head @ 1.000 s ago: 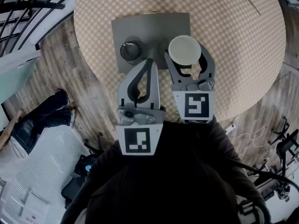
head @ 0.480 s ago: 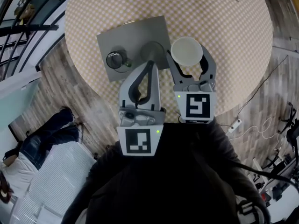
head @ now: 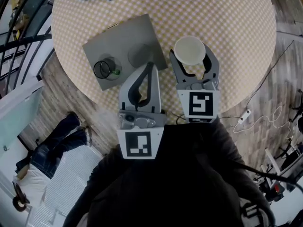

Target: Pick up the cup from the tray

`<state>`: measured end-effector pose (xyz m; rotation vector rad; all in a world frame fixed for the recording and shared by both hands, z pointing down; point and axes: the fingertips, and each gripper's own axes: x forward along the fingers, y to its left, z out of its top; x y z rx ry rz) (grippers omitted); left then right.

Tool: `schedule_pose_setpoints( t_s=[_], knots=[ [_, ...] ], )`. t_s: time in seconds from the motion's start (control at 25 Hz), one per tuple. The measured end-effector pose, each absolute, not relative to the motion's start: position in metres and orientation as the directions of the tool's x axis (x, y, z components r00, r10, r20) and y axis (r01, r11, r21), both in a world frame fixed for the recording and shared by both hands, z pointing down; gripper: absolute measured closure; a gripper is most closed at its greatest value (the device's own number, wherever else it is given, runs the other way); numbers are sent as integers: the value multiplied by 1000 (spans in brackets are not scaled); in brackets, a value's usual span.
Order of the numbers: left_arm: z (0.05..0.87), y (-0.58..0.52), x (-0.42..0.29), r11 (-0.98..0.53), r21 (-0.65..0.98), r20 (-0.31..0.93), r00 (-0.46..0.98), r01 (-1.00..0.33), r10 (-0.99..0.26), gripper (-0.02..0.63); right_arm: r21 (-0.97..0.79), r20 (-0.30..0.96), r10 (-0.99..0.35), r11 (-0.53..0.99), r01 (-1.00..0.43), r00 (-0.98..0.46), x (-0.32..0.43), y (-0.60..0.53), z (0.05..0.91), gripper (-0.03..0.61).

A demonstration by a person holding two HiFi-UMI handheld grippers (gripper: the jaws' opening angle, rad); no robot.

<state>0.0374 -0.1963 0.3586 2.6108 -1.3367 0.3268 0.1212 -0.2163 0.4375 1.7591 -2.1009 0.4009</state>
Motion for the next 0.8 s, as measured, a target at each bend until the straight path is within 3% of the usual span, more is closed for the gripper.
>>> schedule_pose_setpoints(
  t_s=[0.8],
  knots=[
    [397, -209, 46, -580, 75, 383, 560, -811, -735, 611, 18, 538, -830, 185, -983, -146, 135, -222, 499, 276]
  ],
)
